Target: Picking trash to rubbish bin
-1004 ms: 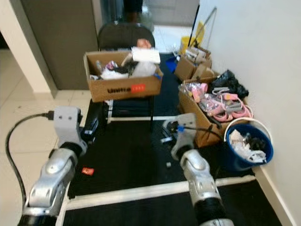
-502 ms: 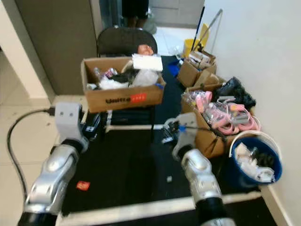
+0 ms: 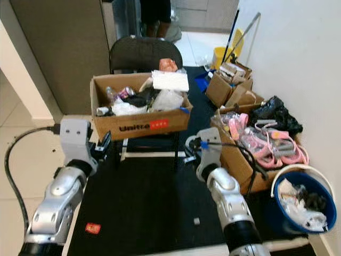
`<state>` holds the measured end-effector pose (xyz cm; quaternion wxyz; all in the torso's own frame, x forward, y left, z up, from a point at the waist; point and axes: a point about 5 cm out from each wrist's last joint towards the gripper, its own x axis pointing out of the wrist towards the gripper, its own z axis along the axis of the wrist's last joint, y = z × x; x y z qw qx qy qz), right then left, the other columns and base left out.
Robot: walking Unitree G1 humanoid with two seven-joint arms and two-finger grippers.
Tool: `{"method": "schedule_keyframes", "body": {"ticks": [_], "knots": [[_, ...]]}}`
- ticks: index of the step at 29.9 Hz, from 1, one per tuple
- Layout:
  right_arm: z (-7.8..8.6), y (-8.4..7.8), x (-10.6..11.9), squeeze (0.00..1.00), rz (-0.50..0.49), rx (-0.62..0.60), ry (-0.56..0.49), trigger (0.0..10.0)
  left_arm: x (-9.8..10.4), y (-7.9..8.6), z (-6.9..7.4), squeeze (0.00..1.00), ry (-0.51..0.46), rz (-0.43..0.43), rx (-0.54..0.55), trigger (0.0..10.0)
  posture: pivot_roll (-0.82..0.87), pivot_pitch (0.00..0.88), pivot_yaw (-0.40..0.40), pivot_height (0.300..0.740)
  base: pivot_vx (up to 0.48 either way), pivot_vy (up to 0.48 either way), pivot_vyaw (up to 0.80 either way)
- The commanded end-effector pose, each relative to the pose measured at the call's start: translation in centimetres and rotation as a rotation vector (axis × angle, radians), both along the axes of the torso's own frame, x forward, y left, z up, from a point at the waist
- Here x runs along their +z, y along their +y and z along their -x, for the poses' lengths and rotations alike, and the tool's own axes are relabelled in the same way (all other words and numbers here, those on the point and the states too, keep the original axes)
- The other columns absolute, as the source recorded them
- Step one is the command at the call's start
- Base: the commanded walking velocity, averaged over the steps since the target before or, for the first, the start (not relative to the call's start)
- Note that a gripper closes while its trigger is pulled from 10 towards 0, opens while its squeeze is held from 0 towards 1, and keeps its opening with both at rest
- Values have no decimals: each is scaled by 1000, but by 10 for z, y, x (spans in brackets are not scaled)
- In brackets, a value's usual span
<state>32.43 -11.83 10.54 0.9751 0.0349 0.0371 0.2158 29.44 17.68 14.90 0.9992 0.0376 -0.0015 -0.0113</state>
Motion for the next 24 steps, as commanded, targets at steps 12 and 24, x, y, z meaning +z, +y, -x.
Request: {"method": "schedule_keyframes", "body": {"ticks": [12,24], "knots": [[-1,-3,-3,0,3,-27,16,10000,0,-2,-2,0,17,-20,-33,10000,76,118,-50,740,441,0,0],[-6,-6,3,0,-1,-57,-13,10000,-2,-6,-2,0,26,-26,-54,10000,73,116,-48,740,440,0,0]]}}
